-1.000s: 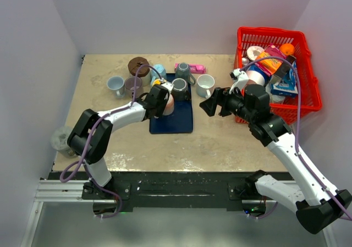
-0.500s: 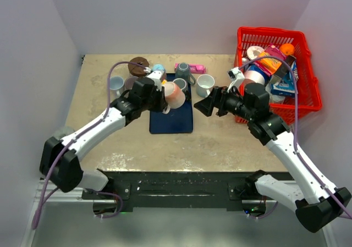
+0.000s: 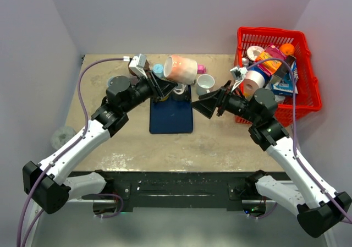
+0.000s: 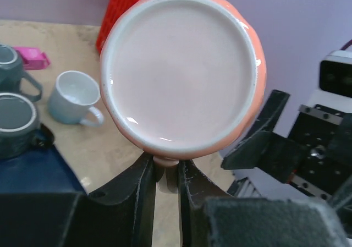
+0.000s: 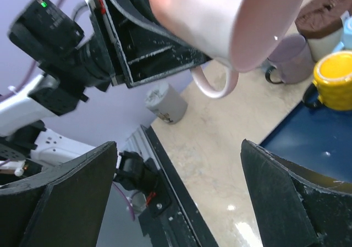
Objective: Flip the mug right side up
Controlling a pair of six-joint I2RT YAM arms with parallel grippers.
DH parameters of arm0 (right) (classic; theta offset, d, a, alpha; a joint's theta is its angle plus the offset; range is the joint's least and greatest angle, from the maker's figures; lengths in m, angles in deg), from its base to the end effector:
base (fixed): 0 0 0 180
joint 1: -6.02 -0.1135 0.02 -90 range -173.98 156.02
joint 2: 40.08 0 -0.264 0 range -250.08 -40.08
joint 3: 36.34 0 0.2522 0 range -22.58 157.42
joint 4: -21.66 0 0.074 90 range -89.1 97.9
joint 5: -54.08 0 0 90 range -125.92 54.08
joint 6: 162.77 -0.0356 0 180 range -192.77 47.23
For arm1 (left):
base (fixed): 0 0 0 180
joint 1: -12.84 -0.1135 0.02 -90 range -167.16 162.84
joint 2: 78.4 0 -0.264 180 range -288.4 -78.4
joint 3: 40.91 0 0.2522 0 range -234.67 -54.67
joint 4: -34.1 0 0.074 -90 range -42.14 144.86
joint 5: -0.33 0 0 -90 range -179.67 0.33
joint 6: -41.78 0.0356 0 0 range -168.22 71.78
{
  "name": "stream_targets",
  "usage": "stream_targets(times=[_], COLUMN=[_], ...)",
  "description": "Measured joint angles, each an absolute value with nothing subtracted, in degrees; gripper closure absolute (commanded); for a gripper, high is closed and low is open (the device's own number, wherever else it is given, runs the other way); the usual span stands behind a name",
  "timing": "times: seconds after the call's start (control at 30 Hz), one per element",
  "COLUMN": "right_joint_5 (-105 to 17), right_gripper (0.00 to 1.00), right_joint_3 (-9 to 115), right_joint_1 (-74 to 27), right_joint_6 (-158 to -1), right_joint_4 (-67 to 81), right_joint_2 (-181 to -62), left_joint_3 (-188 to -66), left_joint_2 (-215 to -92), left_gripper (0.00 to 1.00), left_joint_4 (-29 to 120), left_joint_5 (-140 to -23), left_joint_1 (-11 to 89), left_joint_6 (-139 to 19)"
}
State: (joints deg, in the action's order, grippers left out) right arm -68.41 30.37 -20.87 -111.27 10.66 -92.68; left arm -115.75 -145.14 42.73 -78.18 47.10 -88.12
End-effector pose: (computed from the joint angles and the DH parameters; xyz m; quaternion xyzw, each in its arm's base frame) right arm 0.1770 0.1112 0.3904 -0.1353 0.6774 0.5384 0.4827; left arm 0.2227 -0.1603 0.3906 0.0356 0.7094 -0.4790 0.5158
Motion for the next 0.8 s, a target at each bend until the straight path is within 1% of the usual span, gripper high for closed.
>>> stream_targets(times=[0.07, 0.2, 0.23, 0.43, 0.6, 0.8], right_joint_5=[-68.52, -68.71, -68.71, -68.63, -68.65, -68.65], right_gripper=[0.08, 0.12, 0.15, 0.21, 0.28, 0.32], right_joint_3=[30.31, 30.33, 30.33, 30.33, 30.33, 30.37], right_joint_1=[-20.87, -20.87, -20.90, -20.92, -21.27, -22.49], right_joint_6=[-112.56, -114.05, -114.42, -116.69, -118.62, -120.21], right_joint_4=[13.33, 17.59, 18.46, 22.97, 26.66, 29.68], right_joint_2=[-92.68, -93.03, -93.25, -94.56, -96.24, -99.00], left_joint_3=[-114.20, -110.24, -109.13, -104.12, -103.49, -103.01], left_joint_2=[-144.38, -143.81, -143.81, -143.76, -143.76, -143.74], left_gripper=[1.00, 1.00, 1.00, 1.00, 1.00, 1.00], left_joint_4=[38.47, 28.85, 26.17, 13.99, 8.07, 2.47], left_joint_5=[-76.50, -72.85, -71.91, -69.57, -68.55, -68.13], left_joint_1=[47.10, 47.10, 47.10, 47.10, 47.10, 47.10], left_joint_6=[-91.32, -99.05, -101.35, -110.27, -113.94, -116.17])
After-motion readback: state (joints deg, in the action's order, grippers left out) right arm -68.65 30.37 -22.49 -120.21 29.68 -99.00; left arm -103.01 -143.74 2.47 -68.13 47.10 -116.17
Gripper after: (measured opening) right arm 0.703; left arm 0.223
